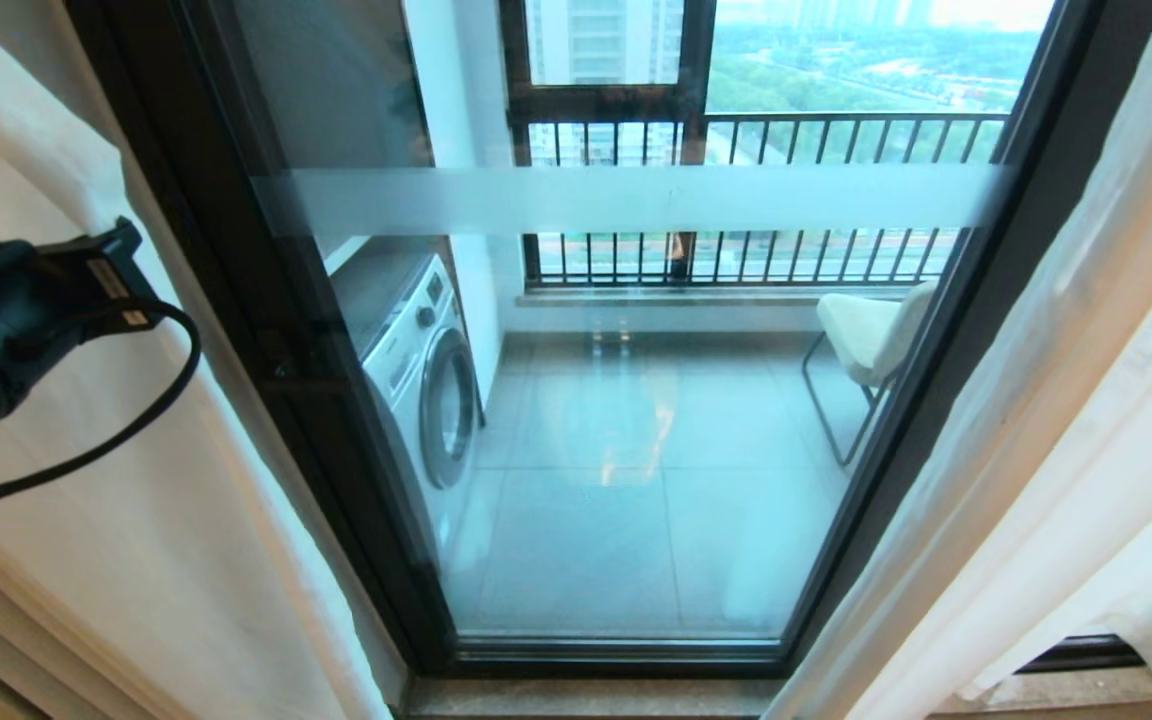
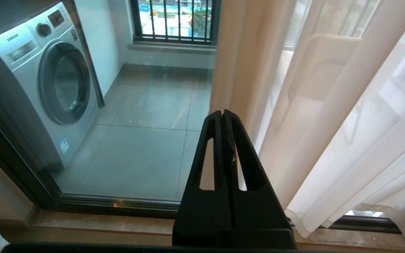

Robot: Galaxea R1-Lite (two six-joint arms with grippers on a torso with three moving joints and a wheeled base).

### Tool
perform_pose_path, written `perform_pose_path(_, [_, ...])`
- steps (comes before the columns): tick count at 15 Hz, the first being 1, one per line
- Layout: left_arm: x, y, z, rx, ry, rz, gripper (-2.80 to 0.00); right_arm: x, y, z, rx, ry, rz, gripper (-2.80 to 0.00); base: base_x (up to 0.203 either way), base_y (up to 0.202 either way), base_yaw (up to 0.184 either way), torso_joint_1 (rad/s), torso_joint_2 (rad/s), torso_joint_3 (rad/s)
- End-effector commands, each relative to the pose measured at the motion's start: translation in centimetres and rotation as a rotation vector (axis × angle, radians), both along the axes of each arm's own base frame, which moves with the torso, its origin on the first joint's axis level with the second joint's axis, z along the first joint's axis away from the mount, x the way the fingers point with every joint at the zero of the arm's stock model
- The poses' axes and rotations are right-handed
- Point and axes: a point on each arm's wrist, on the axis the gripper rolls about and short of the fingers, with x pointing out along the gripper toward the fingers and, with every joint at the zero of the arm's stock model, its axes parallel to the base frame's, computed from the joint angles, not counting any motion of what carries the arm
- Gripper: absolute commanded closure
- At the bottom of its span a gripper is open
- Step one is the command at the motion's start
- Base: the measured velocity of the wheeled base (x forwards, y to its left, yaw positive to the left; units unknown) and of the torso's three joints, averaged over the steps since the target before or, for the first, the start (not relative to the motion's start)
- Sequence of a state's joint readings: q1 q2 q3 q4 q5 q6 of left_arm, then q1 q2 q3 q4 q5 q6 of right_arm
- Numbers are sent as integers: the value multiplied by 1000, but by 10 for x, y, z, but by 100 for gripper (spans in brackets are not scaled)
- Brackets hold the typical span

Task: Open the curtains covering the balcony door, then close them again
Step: Close the inner curtains on both sides

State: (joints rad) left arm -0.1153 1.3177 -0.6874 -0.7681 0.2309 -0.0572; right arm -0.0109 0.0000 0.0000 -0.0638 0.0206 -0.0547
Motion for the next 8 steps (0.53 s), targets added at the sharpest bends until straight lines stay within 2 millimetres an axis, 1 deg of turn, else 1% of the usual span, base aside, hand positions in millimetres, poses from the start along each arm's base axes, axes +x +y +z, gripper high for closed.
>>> perform_pose_path(1, [1, 0, -1, -1, 0, 1, 0, 0, 0, 0, -1, 1, 1, 0, 0, -193, 2, 0, 8, 5])
perform_pose_path(8, [2, -1, 0, -4, -2, -7, 0, 0, 0, 0, -1, 0, 1, 0, 0, -190, 2, 3, 3, 1])
